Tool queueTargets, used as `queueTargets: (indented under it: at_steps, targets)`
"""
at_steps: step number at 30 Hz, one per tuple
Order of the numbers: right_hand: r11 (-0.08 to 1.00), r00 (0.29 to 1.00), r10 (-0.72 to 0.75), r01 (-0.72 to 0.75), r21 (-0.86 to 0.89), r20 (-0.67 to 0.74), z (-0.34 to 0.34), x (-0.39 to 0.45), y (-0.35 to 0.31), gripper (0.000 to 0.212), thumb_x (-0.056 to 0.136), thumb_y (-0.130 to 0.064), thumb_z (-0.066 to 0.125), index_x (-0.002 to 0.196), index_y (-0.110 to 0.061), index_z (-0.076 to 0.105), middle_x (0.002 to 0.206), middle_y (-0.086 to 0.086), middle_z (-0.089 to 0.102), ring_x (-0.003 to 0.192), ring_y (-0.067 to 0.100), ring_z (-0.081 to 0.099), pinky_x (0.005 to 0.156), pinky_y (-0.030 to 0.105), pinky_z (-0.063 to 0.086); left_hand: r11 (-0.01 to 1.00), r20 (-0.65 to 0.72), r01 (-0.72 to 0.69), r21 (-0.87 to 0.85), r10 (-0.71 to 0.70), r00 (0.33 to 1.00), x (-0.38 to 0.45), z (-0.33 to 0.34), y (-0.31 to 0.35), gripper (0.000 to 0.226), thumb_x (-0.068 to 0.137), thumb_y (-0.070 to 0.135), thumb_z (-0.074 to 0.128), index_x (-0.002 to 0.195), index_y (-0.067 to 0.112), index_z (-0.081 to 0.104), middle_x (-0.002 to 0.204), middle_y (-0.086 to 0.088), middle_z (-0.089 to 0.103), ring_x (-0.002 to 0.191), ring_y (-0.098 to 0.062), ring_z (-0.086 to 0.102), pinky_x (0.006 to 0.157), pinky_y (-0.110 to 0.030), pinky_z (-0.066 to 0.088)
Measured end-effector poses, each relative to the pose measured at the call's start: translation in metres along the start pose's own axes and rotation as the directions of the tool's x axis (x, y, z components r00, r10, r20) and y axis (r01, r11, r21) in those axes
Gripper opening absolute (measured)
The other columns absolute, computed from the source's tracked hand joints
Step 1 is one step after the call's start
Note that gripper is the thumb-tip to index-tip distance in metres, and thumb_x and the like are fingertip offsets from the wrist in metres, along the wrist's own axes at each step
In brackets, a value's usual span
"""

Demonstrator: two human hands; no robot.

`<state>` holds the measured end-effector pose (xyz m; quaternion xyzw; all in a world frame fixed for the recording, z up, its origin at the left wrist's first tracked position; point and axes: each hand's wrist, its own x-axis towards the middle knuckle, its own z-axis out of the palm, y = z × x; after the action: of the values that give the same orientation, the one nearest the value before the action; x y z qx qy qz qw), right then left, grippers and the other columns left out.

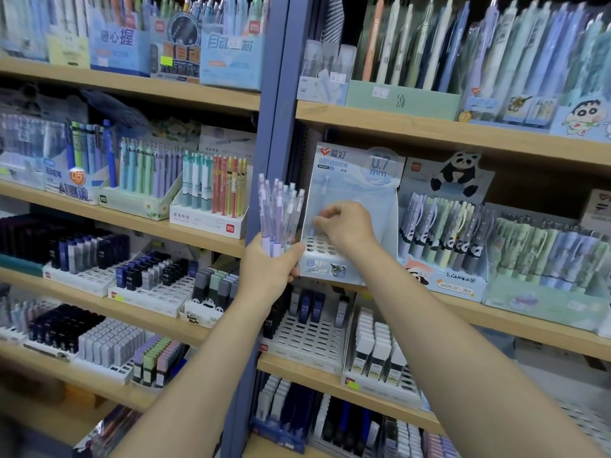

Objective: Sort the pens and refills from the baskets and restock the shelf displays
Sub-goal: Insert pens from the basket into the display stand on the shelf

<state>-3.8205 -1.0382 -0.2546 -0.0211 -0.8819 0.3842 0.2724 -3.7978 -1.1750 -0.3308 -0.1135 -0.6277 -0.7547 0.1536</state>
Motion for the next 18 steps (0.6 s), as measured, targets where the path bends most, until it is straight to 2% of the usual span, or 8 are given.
queueTargets:
  at_steps: [3,6,9,11,15,18]
  targets:
    - [0.997,0.998,-0.059,0.06,0.038,-0.024,-0.005,-0.009,-0.003,0.012,0.097,-0.015,0.059,0.093,-0.016,0.07,0.086,-0.004,0.066,0.074,0.015,0.06,0.069,0.027,0.047,0.999,-0.003,-0.008,0.036,0.008,1.0,0.002,0.0,0.003,0.015,0.091,0.023,0.073,0.098,0.015,0.062,0.064,0.0,0.065,0.055,-0.01,0.06,0.05,-0.02,0.049]
    - [0.988,0.997,-0.069,0.064,0.137,0.033,-0.015,-0.021,-0.01,0.023,0.097,-0.009,0.053,0.086,-0.021,0.069,0.08,-0.006,0.065,0.067,0.011,0.059,0.063,0.022,0.046,0.999,0.005,-0.015,0.042,0.015,1.0,-0.001,-0.001,0.007,0.019,0.095,0.027,0.069,0.099,0.009,0.062,0.065,-0.003,0.063,0.047,-0.005,0.057,0.045,-0.016,0.045]
    - [0.953,0.968,-0.09,0.015,0.302,0.236,-0.025,-0.033,-0.02,0.015,0.094,-0.013,0.06,0.089,-0.016,0.073,0.079,0.0,0.068,0.065,0.013,0.058,0.061,0.027,0.046,0.999,0.031,-0.026,0.033,0.025,0.999,-0.005,-0.001,0.016,0.021,0.096,0.028,0.066,0.098,0.007,0.064,0.065,-0.006,0.062,0.048,-0.007,0.057,0.046,-0.017,0.045]
    - [0.949,0.931,-0.155,0.047,0.311,0.331,-0.027,-0.037,-0.023,0.011,0.092,-0.019,0.069,0.084,-0.012,0.072,0.076,0.001,0.066,0.068,0.014,0.057,0.061,0.029,0.046,0.999,0.062,-0.033,0.04,0.03,0.998,-0.005,-0.002,0.022,0.022,0.097,0.028,0.066,0.097,0.006,0.065,0.069,-0.006,0.064,0.052,-0.009,0.059,0.047,-0.019,0.047]
    - [0.945,0.923,-0.207,0.103,0.31,0.325,-0.032,-0.037,-0.021,0.019,0.089,-0.018,0.073,0.072,-0.013,0.068,0.07,0.003,0.065,0.068,0.019,0.057,0.061,0.031,0.047,0.999,0.14,-0.031,-0.022,0.034,0.99,-0.008,0.0,0.033,0.021,0.096,0.027,0.067,0.097,0.005,0.069,0.075,-0.005,0.071,0.059,-0.017,0.064,0.051,-0.026,0.051]
    - [0.915,0.926,-0.191,0.048,0.401,0.324,-0.04,-0.038,-0.019,0.013,0.094,-0.012,0.067,0.083,-0.006,0.067,0.074,0.003,0.064,0.065,0.013,0.059,0.059,0.025,0.047,0.992,0.188,0.032,-0.118,-0.01,0.982,-0.013,0.0,0.035,0.014,0.097,0.022,0.066,0.098,0.008,0.07,0.076,-0.004,0.073,0.059,-0.017,0.065,0.05,-0.028,0.054]
